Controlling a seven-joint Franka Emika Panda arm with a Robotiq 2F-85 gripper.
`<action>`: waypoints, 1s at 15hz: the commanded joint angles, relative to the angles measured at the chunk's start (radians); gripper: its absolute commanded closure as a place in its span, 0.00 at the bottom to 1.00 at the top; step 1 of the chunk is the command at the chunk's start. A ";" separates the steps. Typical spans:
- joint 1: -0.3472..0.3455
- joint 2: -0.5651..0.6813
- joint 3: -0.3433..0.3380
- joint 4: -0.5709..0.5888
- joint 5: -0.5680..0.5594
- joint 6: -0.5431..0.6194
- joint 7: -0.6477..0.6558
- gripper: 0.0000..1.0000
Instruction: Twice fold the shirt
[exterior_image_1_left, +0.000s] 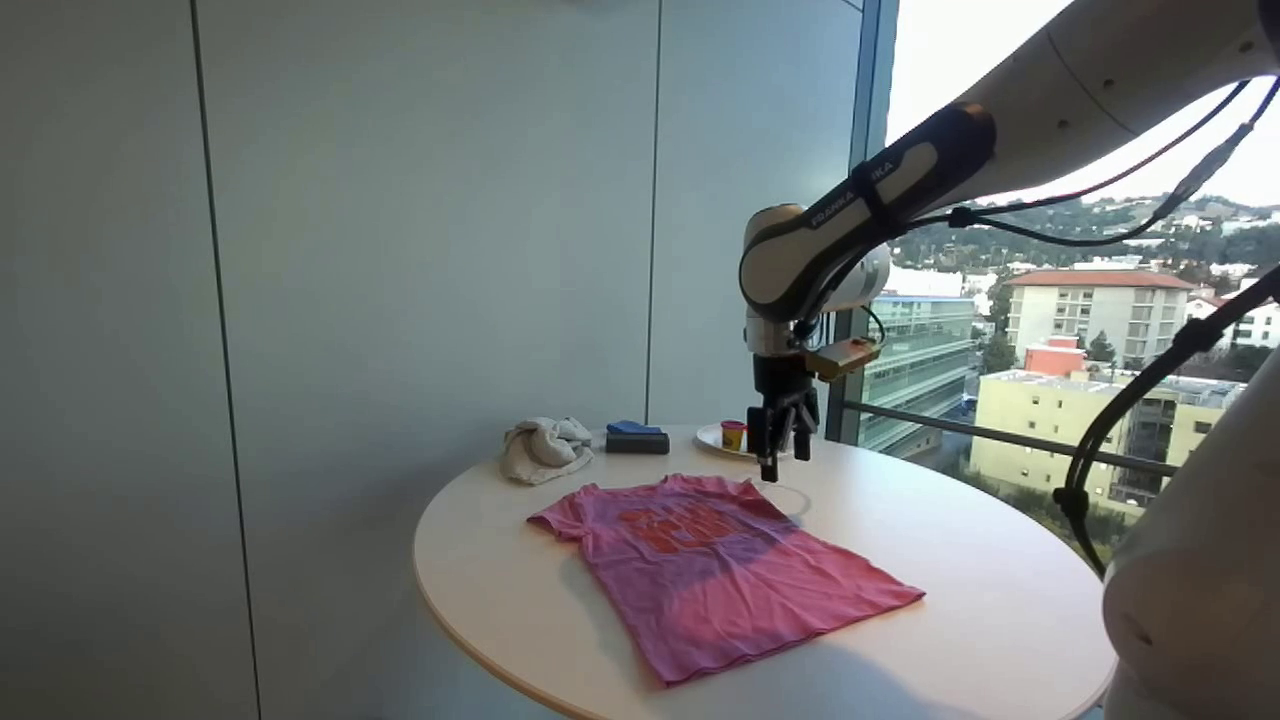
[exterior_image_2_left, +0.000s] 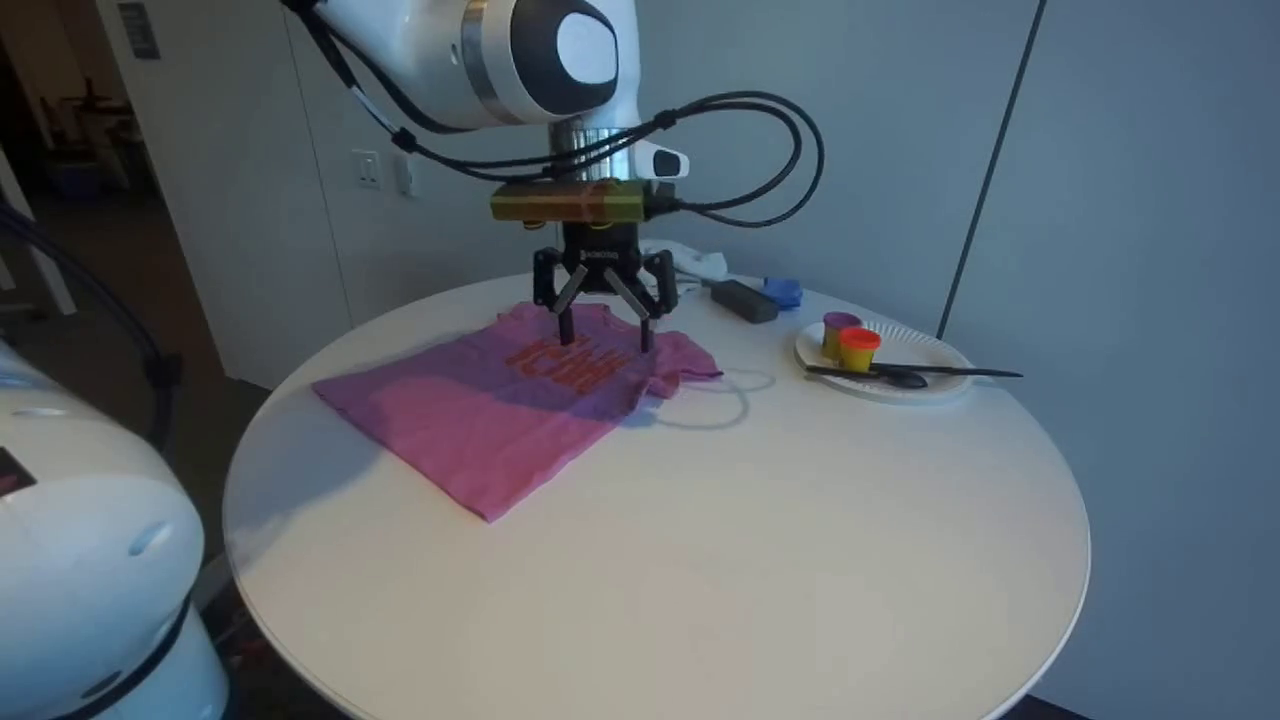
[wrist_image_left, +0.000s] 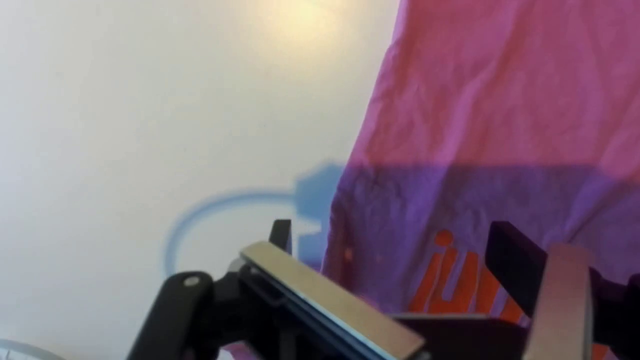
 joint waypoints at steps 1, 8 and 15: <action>0.002 0.072 0.024 0.109 -0.062 0.057 0.001 0.00; 0.056 0.201 0.021 0.272 -0.052 0.152 -0.310 0.00; 0.054 0.310 0.032 0.348 -0.046 0.193 -0.675 0.00</action>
